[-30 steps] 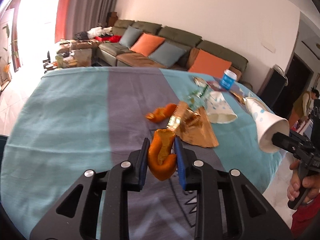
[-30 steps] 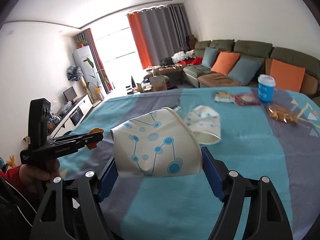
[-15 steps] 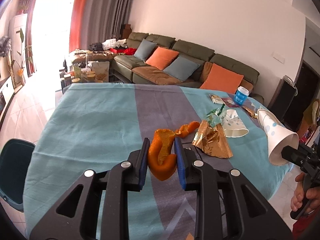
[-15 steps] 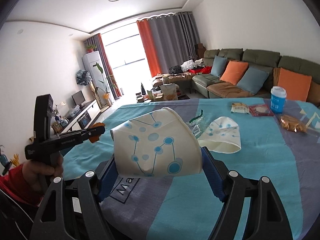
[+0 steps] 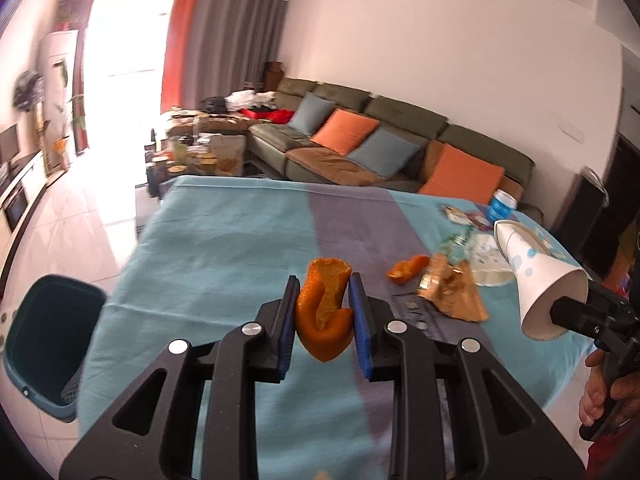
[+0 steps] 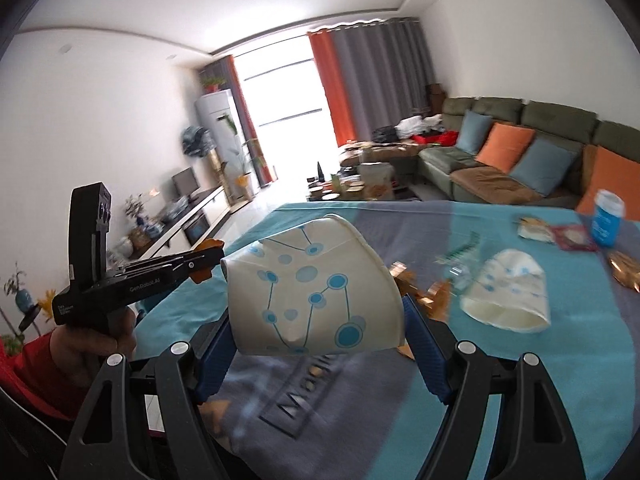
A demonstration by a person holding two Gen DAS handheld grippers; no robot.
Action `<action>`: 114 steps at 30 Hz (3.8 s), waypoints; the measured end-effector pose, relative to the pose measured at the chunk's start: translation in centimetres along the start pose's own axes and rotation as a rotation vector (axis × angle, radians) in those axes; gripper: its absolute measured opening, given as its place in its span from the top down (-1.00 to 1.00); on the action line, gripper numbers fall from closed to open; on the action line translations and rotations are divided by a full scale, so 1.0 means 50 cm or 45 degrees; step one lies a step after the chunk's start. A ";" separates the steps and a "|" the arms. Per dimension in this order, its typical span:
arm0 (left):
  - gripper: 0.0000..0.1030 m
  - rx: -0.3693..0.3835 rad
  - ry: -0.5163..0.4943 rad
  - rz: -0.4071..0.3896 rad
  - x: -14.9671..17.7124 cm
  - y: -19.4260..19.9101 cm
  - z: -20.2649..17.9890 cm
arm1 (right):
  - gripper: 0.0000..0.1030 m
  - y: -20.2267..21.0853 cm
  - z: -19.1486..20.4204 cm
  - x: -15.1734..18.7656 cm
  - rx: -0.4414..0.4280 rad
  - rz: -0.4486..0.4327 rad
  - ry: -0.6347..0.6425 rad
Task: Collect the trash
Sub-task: 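Lift the held cup and orange peel and carry them over the teal bin, then open both tools to drop the cup and peel into the teal bin, then move both open tools back over the table trash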
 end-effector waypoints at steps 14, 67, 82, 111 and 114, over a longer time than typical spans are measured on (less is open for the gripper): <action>0.51 -0.308 0.176 -0.094 -0.025 0.085 0.277 | -0.46 -0.198 0.164 -0.079 -0.251 0.083 0.163; 0.23 -0.693 0.513 0.069 0.095 0.046 0.744 | -0.53 -0.650 0.557 -0.010 -0.439 0.557 0.635; -0.65 -0.714 0.415 -0.210 0.011 0.230 0.622 | -0.82 -0.454 0.472 -0.108 -0.419 0.261 0.460; -0.89 -0.235 -0.014 -0.298 -0.101 0.184 0.080 | -0.87 0.002 0.027 -0.022 0.283 -0.114 0.013; -0.89 -0.186 -0.035 -0.295 -0.100 0.162 0.029 | -0.87 0.040 -0.008 -0.013 0.380 -0.156 0.002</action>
Point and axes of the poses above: each gripper's, at about its wrist camera, not at the fingertips, and y roughly against the way its jaws point, z to its left, x to its underside, the point moved 6 cm from there along -y, roughly the way its jaws point, and after that the axes turned 3 degrees about -z, right-handed, at the moved point
